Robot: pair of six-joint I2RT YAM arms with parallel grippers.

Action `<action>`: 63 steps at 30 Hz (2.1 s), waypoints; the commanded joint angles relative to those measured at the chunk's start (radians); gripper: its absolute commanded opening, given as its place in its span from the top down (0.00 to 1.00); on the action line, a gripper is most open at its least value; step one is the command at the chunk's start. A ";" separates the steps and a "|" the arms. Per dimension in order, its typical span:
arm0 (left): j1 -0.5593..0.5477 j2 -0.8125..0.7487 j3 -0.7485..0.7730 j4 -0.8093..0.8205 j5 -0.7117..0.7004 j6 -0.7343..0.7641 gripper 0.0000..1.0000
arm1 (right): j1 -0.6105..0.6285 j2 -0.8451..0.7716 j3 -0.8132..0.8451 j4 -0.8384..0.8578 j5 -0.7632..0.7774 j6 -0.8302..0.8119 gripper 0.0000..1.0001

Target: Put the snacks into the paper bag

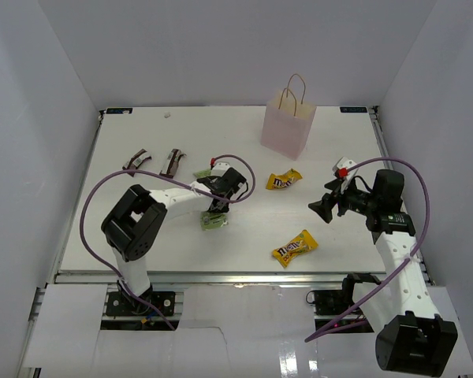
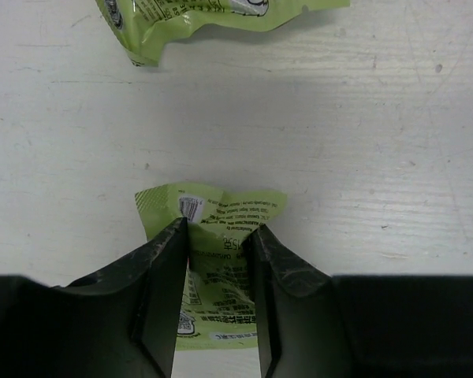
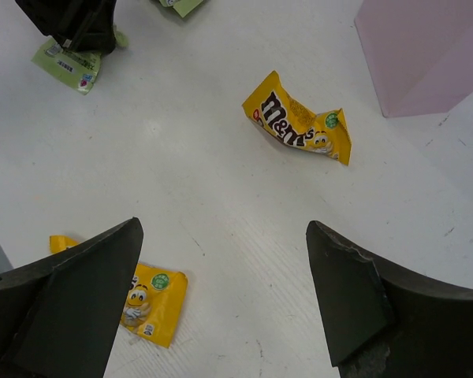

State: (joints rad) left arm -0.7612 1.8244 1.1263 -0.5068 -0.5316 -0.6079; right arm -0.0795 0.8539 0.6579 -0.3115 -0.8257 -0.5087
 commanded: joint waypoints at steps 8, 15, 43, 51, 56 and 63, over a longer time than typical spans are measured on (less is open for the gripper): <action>-0.021 -0.120 -0.007 -0.007 0.074 0.034 0.81 | -0.014 -0.027 -0.001 0.037 -0.026 -0.005 0.10; -0.040 -0.250 0.073 0.223 0.358 0.243 0.87 | -0.023 -0.045 -0.001 0.035 -0.035 -0.002 0.10; -0.027 0.521 1.208 1.118 0.358 0.477 0.87 | -0.051 -0.067 -0.010 0.043 -0.072 -0.002 0.10; 0.026 0.641 1.256 1.242 0.335 0.418 0.83 | -0.051 -0.069 -0.014 0.048 -0.085 -0.001 0.10; 0.039 0.670 1.253 1.232 0.338 0.418 0.80 | -0.051 -0.070 -0.014 0.048 -0.092 0.001 0.10; 0.043 0.690 1.235 1.216 0.321 0.424 0.62 | -0.051 -0.072 -0.014 0.048 -0.092 0.002 0.10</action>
State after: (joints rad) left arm -0.7105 2.5355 2.3417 0.6868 -0.2024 -0.1768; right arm -0.1249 0.7872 0.6559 -0.3038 -0.8936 -0.5056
